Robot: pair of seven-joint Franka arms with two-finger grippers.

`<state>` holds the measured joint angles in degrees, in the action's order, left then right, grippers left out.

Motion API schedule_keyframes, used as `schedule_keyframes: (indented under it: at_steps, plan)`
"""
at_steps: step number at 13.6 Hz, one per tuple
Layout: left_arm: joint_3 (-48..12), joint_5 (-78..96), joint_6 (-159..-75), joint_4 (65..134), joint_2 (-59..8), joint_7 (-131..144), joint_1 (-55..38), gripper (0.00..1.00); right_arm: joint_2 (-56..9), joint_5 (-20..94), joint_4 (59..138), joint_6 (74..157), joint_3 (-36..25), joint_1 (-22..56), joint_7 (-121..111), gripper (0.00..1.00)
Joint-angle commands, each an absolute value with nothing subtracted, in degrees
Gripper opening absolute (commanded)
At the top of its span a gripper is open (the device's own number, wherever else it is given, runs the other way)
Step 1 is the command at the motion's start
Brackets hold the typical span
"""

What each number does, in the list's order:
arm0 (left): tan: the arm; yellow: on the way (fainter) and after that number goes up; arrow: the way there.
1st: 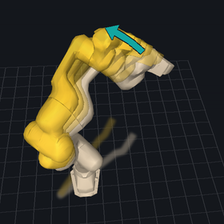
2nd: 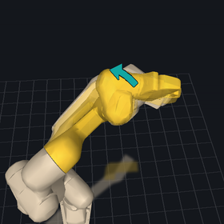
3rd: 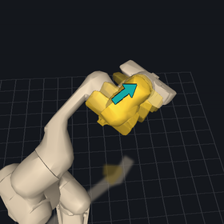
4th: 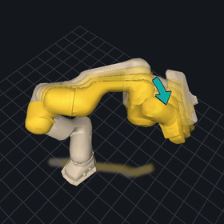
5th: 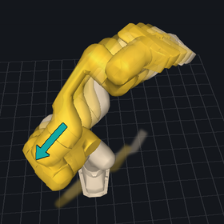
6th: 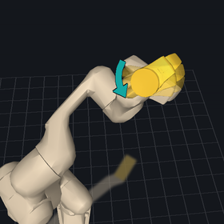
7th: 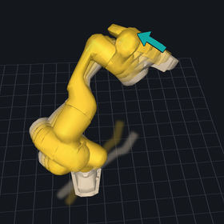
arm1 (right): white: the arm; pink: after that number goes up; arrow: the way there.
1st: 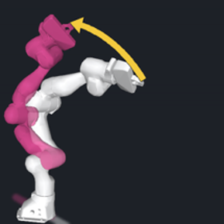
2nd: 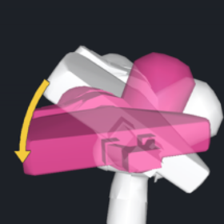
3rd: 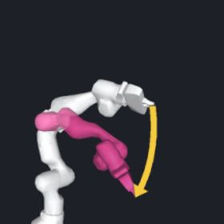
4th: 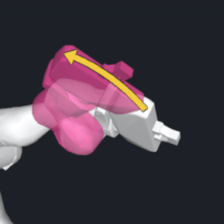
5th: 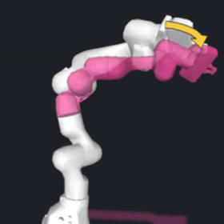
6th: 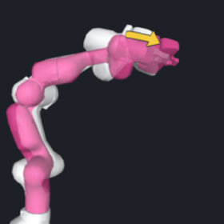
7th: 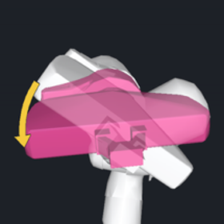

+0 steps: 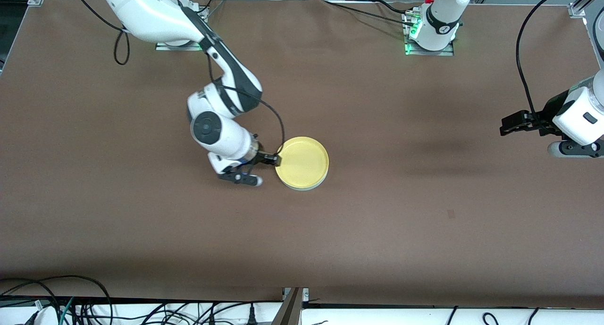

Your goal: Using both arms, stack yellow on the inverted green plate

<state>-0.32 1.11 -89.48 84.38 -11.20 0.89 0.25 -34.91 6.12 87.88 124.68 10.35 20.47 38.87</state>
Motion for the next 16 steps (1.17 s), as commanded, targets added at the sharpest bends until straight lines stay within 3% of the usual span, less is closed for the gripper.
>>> schedule_keyframes:
  at_steps: [1,6,8,9,11,12,14,16]
  plan:
    - [-0.5,2.0,-88.9,84.3,-10.9,0.1,0.5,1.00,-25.0,3.7,89.6,113.9,4.2,20.6,32.7,1.00]
    - [-0.5,1.9,-88.9,84.0,-10.9,0.2,0.4,1.00,-15.1,3.5,89.4,98.4,-9.5,20.5,13.2,1.00]
    - [-0.5,2.0,-88.8,83.7,-11.0,0.4,0.5,1.00,-13.5,3.3,87.9,93.3,-12.3,19.3,7.8,1.00]
    - [-0.5,2.2,-88.7,83.6,-11.1,0.4,0.6,1.00,-10.6,3.1,89.0,92.5,-11.3,15.7,4.2,1.00]
    - [-0.4,2.0,-88.7,83.6,-11.2,0.4,0.5,1.00,-4.7,-0.2,94.0,93.0,1.4,3.0,0.4,1.00]
    - [-0.4,2.0,-88.7,83.6,-11.2,0.5,0.5,1.00,-1.5,-2.7,98.4,93.9,4.9,-0.3,1.2,1.00]
    - [-0.4,2.1,-88.7,83.6,-11.2,0.5,0.6,1.00,3.0,-2.6,105.5,99.3,5.1,-2.3,2.1,1.00]
    - [-0.4,2.0,-88.7,83.5,-11.2,0.4,0.5,1.00,2.9,-1.9,104.2,98.5,3.3,-2.6,1.5,1.00]
